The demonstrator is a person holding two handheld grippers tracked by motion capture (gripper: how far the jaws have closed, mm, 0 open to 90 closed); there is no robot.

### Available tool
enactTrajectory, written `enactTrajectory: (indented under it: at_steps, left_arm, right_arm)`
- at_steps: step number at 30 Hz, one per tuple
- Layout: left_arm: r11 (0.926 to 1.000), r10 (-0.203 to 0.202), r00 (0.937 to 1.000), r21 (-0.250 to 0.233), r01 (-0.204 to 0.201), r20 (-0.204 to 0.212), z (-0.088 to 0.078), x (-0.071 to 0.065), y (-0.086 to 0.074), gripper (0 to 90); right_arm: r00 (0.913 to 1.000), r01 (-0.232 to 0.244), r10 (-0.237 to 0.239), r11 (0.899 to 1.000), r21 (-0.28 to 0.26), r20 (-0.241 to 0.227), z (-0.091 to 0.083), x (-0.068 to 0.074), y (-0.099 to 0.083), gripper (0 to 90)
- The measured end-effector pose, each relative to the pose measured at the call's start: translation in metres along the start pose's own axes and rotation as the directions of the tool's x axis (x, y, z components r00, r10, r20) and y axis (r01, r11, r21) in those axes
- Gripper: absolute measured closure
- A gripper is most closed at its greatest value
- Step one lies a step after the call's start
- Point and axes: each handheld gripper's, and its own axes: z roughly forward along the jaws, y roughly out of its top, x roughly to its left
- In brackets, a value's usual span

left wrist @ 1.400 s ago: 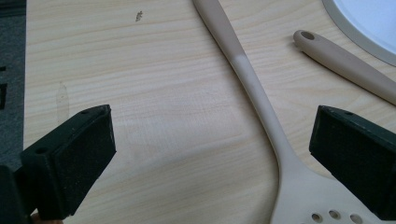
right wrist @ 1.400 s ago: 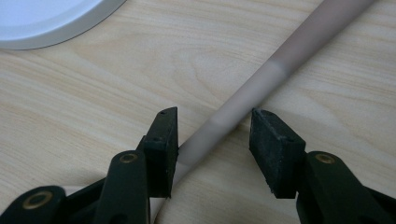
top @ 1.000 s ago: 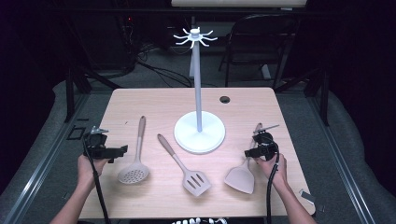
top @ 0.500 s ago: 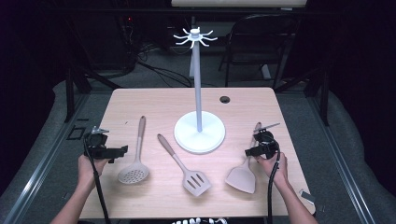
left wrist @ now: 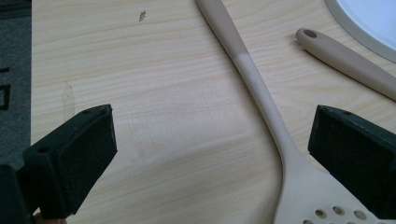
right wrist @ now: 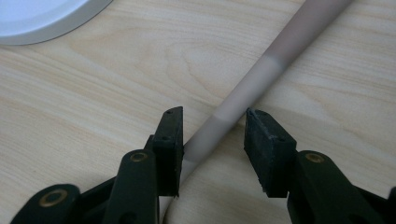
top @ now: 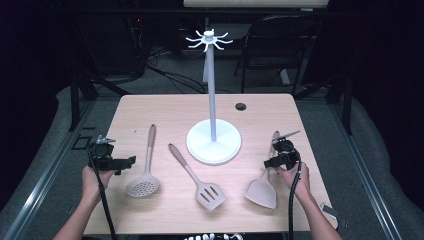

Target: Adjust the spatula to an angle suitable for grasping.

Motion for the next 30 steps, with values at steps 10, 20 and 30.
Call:
enactTrajectory:
  at_steps: [10, 20, 30]
  left_arm:
    - [1.0, 0.004, 1.0, 0.001, -0.004, -0.002, 0.001, -0.002, 0.0, 1.0]
    - [1.0, 0.008, 1.0, 0.006, -0.008, -0.001, 0.003, -0.002, 0.001, 1.1]
    - [0.9999, 0.009, 1.0, 0.008, -0.009, 0.003, 0.003, -0.001, 0.001, 1.5]
  right_arm:
    - [0.9997, 0.01, -0.01, 1.0, -0.003, 0.023, 0.001, 0.003, -0.002, 57.6]
    - [0.9998, -0.009, 0.009, 1.0, 0.0, 0.019, 0.008, 0.002, -0.003, 56.8]
    - [0.997, -0.071, 0.07, 0.997, -0.026, -0.032, 0.009, -0.002, -0.005, 63.5]
